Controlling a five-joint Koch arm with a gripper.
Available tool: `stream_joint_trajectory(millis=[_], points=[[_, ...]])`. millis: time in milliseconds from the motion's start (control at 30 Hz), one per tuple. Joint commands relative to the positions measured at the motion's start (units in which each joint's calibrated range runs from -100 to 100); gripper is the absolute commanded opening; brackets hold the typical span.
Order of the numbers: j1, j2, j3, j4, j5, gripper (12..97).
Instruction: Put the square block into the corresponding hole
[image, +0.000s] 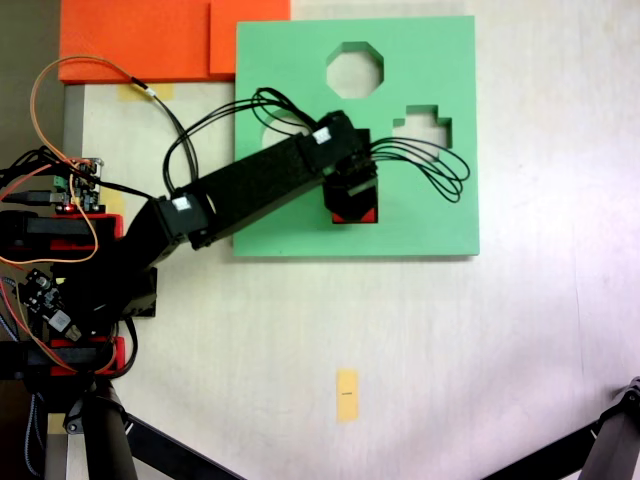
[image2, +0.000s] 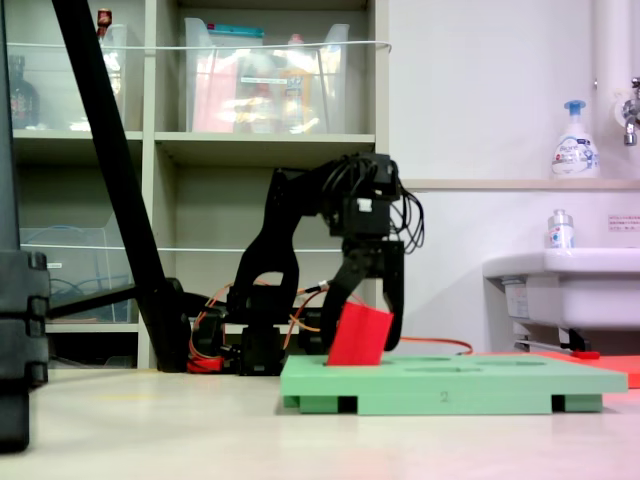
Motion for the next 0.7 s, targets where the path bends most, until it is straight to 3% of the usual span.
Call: stream_joint_trajectory(millis=[0,100,233,367,667], points=[[0.05,1.34,1.3,1.32,0.29,44.6],[-0.44,1.48,0.8,-1.57,0.29,58.8],[-1.47,-0.47,0.7,-1.57,0.29,60.0],[-1.61,-7.87,0.2,-1.57,0.24,85.2],[-2.54,-50.19,0.01,-1.57,-6.4,85.4]])
